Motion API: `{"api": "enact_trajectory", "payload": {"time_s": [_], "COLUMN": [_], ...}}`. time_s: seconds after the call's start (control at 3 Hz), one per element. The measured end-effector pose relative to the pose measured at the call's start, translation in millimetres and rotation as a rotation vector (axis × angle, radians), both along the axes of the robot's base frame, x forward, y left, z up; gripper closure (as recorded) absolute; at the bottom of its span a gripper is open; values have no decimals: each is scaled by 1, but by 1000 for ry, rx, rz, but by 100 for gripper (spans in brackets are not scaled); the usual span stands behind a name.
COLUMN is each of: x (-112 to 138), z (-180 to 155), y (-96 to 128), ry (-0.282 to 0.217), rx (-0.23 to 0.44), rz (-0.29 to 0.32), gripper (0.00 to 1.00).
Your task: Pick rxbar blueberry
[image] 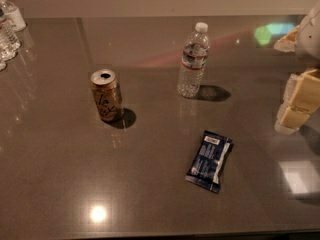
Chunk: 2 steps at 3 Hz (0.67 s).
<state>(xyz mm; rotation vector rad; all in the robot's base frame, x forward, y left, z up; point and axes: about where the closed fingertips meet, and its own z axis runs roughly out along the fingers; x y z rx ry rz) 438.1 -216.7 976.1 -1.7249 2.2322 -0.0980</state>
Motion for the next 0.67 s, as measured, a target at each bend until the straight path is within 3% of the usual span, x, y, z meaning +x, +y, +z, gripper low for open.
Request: {"api": "enact_trajectory", "payload": {"time_s": [0.67], "x": [0], "z": [0], "y": [0], "ry": [0], "rx": [0], "rz": [3], "gripper": [0]}}
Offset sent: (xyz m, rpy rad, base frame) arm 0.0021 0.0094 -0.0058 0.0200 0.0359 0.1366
